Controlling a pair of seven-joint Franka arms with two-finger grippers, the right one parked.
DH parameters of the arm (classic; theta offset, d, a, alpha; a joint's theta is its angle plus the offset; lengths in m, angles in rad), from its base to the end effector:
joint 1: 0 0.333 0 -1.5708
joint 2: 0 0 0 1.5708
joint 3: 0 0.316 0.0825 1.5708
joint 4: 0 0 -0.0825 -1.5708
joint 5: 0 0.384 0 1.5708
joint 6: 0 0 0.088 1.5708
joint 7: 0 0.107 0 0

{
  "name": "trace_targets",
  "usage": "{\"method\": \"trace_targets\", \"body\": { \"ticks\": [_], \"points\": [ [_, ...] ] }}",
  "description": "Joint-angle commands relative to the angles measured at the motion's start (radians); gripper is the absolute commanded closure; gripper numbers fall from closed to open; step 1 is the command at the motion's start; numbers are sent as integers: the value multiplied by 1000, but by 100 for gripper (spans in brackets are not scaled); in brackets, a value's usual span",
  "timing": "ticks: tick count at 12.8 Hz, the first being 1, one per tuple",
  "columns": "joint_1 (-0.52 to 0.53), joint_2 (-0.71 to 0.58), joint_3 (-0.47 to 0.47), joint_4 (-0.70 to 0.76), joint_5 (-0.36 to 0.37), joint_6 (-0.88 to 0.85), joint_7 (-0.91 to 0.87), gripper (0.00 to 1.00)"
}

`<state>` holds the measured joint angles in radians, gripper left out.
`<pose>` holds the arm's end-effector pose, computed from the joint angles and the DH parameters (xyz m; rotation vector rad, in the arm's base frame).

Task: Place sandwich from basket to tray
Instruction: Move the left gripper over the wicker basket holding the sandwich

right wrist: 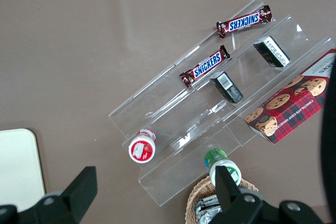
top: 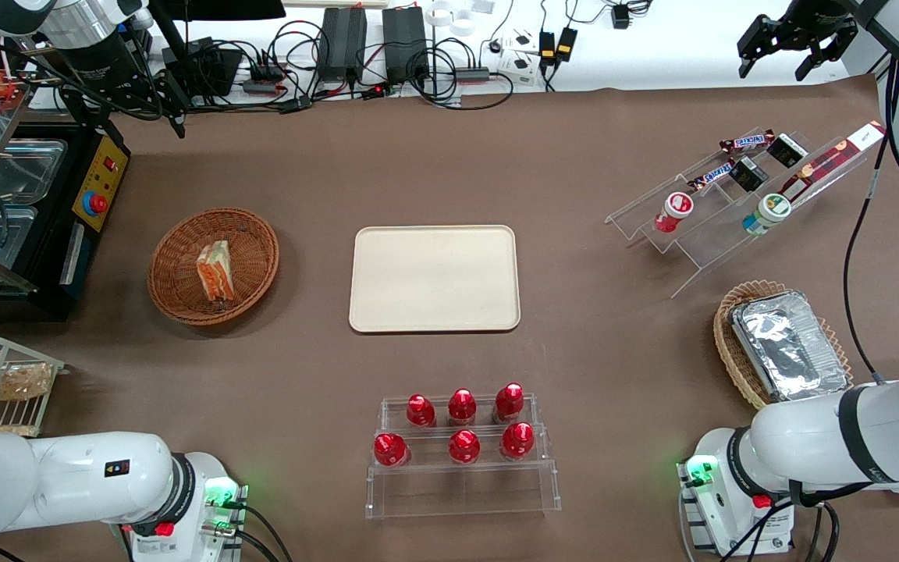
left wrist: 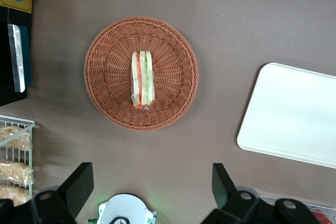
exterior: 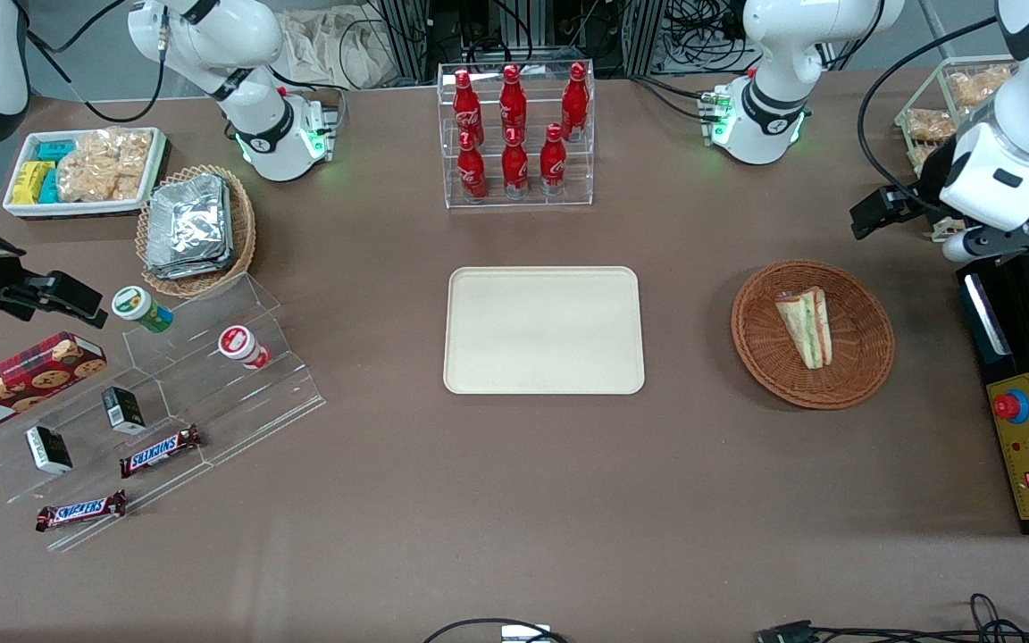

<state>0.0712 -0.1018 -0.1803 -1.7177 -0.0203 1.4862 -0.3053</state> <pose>0.5074 -0.0624 0.6025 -3.0950 -0.3073 0.2008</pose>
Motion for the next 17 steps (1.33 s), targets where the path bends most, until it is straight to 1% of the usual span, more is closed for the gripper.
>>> {"method": "trace_targets", "body": {
  "ticks": [1, 6, 8, 10, 12, 14, 17],
  "points": [
    [1, 30, 4, 52, -4, -44, -23, 0],
    [-1, 36, 19, 46, -4, -66, -15, 0],
    [-1, 5, 21, -76, -1, -9, -17, 0],
    [-1, -62, 45, -239, -1, 118, -17, 0],
    [-1, -104, 48, -366, 0, 233, -15, 0],
    [1, -107, 51, -451, 2, 325, -12, 0],
    [9, -90, 62, -516, 8, 413, 46, 0]
  ]
}}
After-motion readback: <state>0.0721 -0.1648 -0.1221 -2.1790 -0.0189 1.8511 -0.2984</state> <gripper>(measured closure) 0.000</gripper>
